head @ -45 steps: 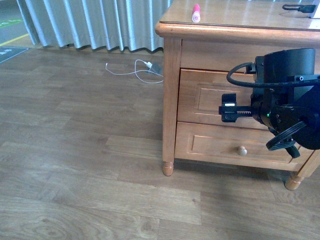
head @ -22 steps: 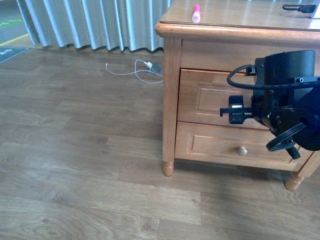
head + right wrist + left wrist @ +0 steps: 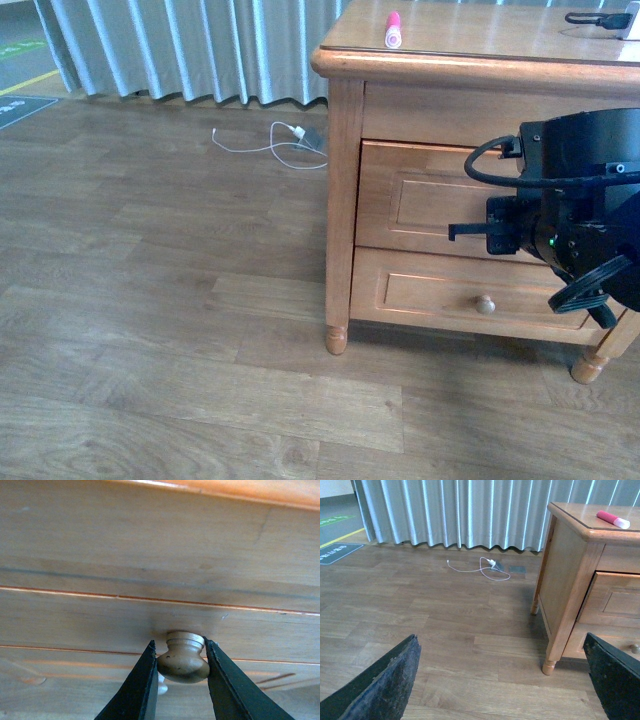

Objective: Place pink marker in drawer with both arms

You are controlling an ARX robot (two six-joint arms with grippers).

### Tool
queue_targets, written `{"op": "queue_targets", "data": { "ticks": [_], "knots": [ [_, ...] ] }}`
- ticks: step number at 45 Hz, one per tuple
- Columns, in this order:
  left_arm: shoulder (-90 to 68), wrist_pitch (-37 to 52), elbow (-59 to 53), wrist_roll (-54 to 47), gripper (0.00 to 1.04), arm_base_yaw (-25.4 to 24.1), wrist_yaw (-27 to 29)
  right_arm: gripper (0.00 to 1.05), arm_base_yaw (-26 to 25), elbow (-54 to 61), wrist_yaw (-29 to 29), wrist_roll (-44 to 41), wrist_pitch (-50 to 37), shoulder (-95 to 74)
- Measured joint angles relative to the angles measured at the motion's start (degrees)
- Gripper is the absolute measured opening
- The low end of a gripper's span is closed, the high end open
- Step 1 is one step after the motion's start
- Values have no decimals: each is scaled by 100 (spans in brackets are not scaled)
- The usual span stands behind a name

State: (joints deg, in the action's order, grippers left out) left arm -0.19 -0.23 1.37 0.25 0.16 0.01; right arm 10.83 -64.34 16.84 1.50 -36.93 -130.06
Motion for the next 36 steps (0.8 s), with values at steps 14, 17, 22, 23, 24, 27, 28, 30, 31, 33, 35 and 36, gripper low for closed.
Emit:
{"op": "queue_targets", "data": {
  "ticks": [14, 17, 22, 23, 24, 27, 28, 30, 31, 33, 35, 36],
  "knots": [
    [0, 0, 0, 0, 99, 0, 0, 23, 232, 1552, -446, 179, 798, 1381],
    [0, 0, 0, 2, 99, 0, 0, 22, 280, 1853, -516, 177, 929, 1663],
    [0, 0, 0, 0, 99, 0, 0, 22, 367, 2382, -656, 186, 981, 2109],
    [0, 0, -2, 2, 99, 0, 0, 22, 387, 2516, -682, 208, 981, 2221],
    [0, 0, -2, 0, 99, 0, 0, 22, 409, 2643, -704, 232, 984, 2323],
    [0, 0, 0, 0, 99, 0, 0, 23, 452, 2933, -785, 297, 1012, 2583],
    [0, 0, 0, 0, 99, 0, 0, 27, 468, 3040, -813, 345, 1029, 2684],
    [0, 0, 0, 0, 99, 0, 0, 32, 494, 3198, -855, 396, 1056, 2850],
    [0, 0, -2, 0, 99, 0, 0, 36, 514, 3296, -883, 422, 1073, 2970],
    [0, 0, 0, 2, 99, 0, 0, 44, 570, 3493, -968, 479, 1123, 3281],
    [0, 0, 0, 2, 99, 0, 0, 54, 623, 3696, -1082, 553, 1246, 3707],
    [0, 0, 0, 0, 99, 0, 0, 57, 638, 3764, -1099, 581, 1309, 3864]
  ]
}}
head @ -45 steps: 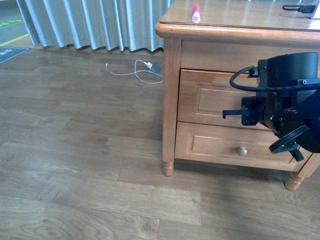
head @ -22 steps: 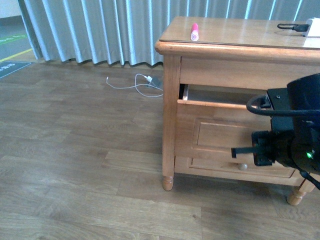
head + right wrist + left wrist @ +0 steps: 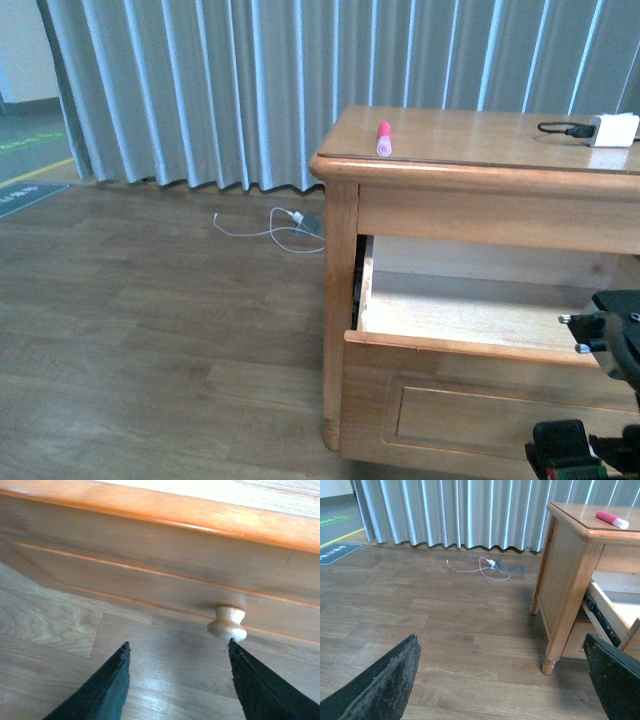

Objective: Place pink marker in drawer with both arms

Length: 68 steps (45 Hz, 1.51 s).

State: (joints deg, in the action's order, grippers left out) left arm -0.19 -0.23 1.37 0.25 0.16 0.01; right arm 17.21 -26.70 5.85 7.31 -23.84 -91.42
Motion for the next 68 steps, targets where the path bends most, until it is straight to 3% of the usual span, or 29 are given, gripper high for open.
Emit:
{"op": "queue_targets", "data": {
  "ticks": [9, 20, 36, 40, 43, 51, 59, 60, 68],
  "knots": [
    [0, 0, -2, 0, 99, 0, 0, 97, 17, 503, -79, 348, 1220, 2302],
    [0, 0, 0, 2, 99, 0, 0, 96, 225, 629, 22, 627, 3167, 5464],
    [0, 0, 0, 0, 99, 0, 0, 96, 345, 846, 203, 662, 3539, 6483],
    [0, 0, 0, 0, 99, 0, 0, 85, 468, 1373, 1126, 136, 2284, 6767],
    [0, 0, 0, 0, 99, 0, 4, 75, 343, 1716, 1311, -221, 1534, 7003],
    [0, 0, 0, 0, 99, 0, 2, 45, -232, 2028, 826, -605, 1349, 7471],
    [0, 0, 0, 2, 99, 0, 2, 2, -831, 2256, 260, -691, 1541, 7895],
    [0, 0, 0, 2, 99, 0, 2, 1, -883, 2273, 214, -713, 1563, 7938],
    [0, 0, 0, 0, 99, 0, 2, 32, -953, 2304, 192, -713, 1578, 7984]
  ]
}}
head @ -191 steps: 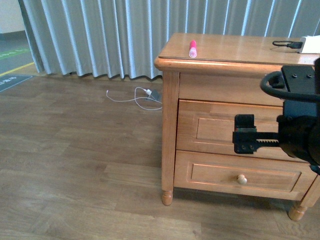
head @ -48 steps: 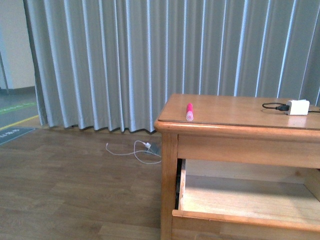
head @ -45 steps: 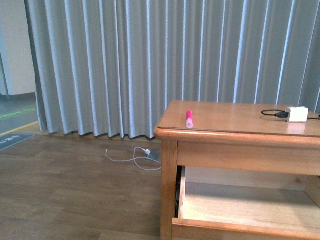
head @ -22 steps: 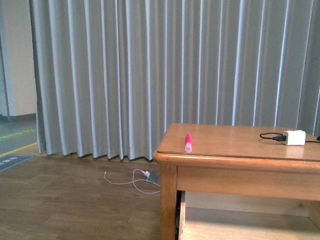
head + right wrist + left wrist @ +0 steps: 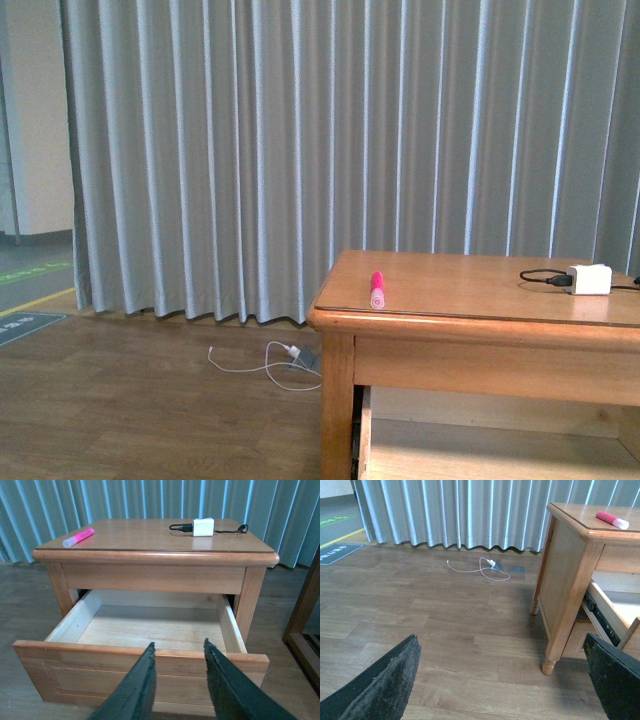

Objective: Place pink marker in drawer with both arms

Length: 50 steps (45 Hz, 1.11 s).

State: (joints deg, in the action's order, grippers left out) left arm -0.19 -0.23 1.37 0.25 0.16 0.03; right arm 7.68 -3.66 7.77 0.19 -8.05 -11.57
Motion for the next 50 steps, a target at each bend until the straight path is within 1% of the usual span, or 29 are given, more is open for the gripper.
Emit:
{"op": "queue_targets", "data": {
  "ticks": [4, 9, 15, 16, 19, 23, 24, 27, 30, 37, 43, 46, 50],
  "knots": [
    [0, 0, 0, 2, 99, 0, -2, 50, 0, 0, -11, 0, 0, 2],
    [0, 0, 0, 0, 99, 0, -2, 67, -2, 0, -13, 0, 0, 2],
    [0, 0, 0, 0, 99, 0, -2, 97, -4, 0, -13, 2, 0, 2],
    [0, 0, 0, 2, 99, 0, -2, 98, -4, 0, -13, 2, 0, 2],
    [0, 0, 0, 2, 99, 0, -2, 95, -4, 0, -15, 0, 0, 2],
    [0, 0, 0, 0, 99, 0, 2, 96, -4, 0, -13, 0, 0, 2],
    [-13, 2, 0, 61, 99, 35, 107, 96, -4, 0, -13, 0, 0, 2],
    [-229, 190, 4, 557, 99, 262, 710, 96, -4, 0, -15, 0, 0, 2],
    [-662, 422, 57, 820, 99, 400, 863, 96, -4, 0, -13, 0, 0, 2],
    [-2260, 1351, 584, 1012, 99, 546, 776, 96, -4, 0, -13, 0, 0, 2],
    [-4522, 2640, 1622, 848, 99, 859, 656, 96, -4, 0, -15, 0, 0, 2],
    [-5394, 2927, 2033, 728, 99, 1016, 590, 96, -4, 0, -15, 0, 0, 2],
    [-6293, 3032, 2520, 581, 99, 1202, 529, 96, -4, 0, -15, 0, 0, 2]
  ]
}}
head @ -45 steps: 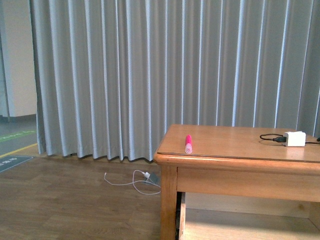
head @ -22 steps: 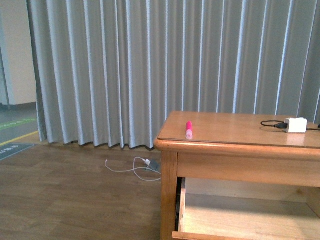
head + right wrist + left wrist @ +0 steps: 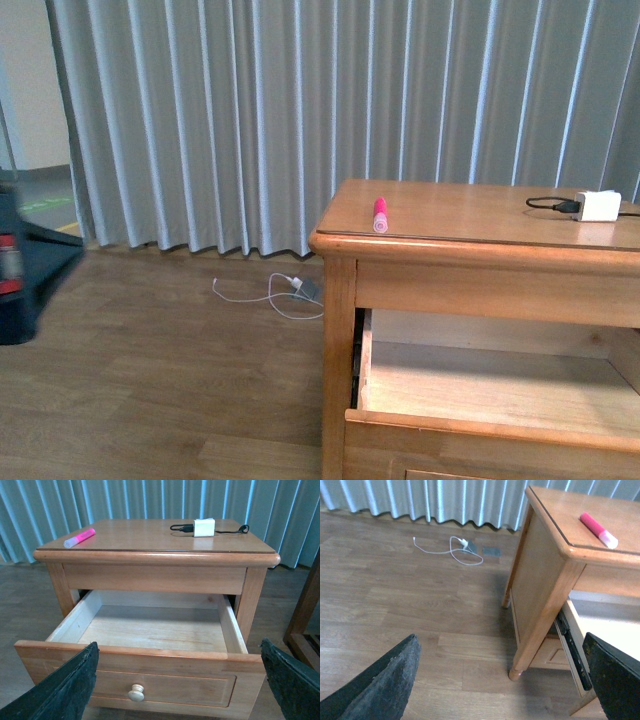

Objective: Place pink marker in drawer with both arms

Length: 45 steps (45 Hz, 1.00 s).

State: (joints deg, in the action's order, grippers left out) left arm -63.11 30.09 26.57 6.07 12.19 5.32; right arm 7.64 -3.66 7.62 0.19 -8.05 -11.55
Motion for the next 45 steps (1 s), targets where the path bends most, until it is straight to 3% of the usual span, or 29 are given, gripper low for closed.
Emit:
{"op": "queue_targets", "data": {
  "ticks": [26, 45],
  "knots": [
    [-3746, -389, 3930, -516, 99, 785, 33, 96, 0, 0, 0, 0, 0, 0],
    [-5810, -1458, 6931, -479, 99, 1318, 105, 96, 0, 0, 0, 0, 0, 0]
  ]
}}
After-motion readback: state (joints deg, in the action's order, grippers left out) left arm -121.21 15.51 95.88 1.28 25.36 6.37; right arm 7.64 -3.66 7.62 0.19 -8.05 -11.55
